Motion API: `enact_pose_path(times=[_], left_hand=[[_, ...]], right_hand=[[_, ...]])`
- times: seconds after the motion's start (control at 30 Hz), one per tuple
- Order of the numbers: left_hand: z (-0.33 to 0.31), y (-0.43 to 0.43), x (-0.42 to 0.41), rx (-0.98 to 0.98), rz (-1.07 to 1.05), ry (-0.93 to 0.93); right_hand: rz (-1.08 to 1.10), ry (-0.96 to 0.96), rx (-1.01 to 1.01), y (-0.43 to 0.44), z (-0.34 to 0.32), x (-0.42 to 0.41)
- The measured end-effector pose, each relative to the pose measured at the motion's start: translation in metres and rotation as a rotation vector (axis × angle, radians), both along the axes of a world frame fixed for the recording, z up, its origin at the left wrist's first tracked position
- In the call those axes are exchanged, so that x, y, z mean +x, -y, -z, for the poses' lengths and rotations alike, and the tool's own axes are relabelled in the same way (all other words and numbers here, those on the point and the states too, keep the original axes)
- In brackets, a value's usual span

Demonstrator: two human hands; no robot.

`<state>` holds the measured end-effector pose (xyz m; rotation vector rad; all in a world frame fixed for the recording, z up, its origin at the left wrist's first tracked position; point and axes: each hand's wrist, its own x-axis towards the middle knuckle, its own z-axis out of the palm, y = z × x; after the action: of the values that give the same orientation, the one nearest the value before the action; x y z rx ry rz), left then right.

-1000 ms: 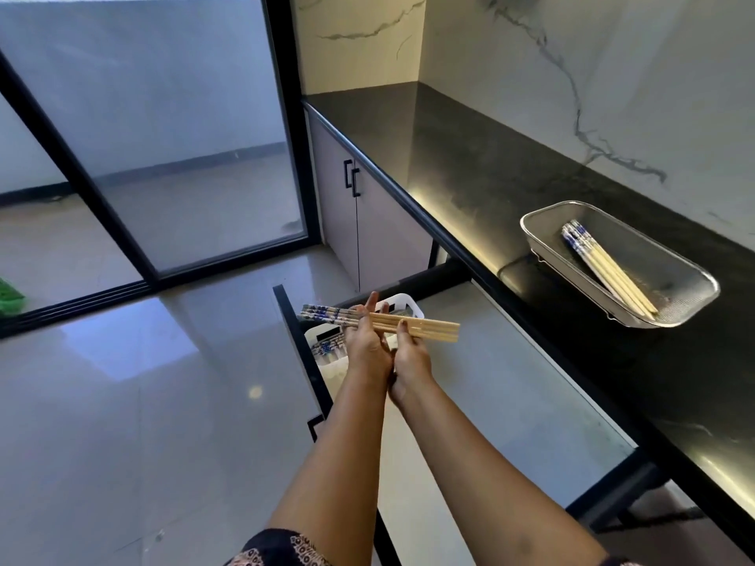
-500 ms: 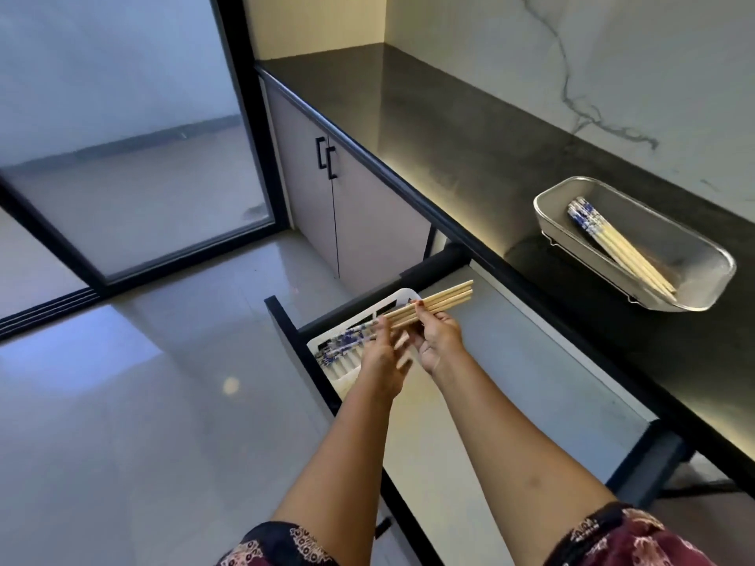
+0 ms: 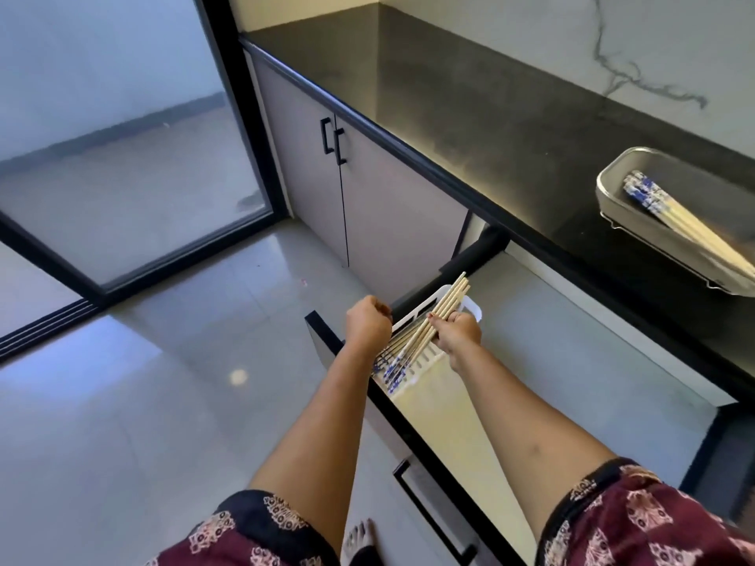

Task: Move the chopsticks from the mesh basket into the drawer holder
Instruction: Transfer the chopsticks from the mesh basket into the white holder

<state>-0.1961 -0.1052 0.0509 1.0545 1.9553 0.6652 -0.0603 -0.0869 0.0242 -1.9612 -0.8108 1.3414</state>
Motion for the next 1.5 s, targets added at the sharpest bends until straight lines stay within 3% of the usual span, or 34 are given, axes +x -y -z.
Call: enact_pose_path(times=[0.3, 0.73, 1.07, 1.33, 1.5], left_hand=[[0.009, -0.007, -0.002, -0.060, 0.085, -0.028], [0.033, -0.014, 0.017, -0.186, 0.571, -0.295], [0.039, -0.019, 0.044, -0.159, 0.651, -0.445], [0.051, -0.011, 0.054, -0.151, 0.690, -0.459], [0.057, -0.006, 0.052, -0.159, 0.668, -0.461]], right_hand=[[-0.104, -0.006, -0.101, -0.001, 0.017, -0.013], [0.021, -0.164, -0.318, -0.024, 0.034, -0.012], [-0.100, -0.155, -0.488, -0.038, 0.022, -0.011], [-0.047, -0.086, -0.621, -0.044, 0.020, -0.024], [0.029, -0.121, -0.595, -0.044, 0.027, -0.029]])
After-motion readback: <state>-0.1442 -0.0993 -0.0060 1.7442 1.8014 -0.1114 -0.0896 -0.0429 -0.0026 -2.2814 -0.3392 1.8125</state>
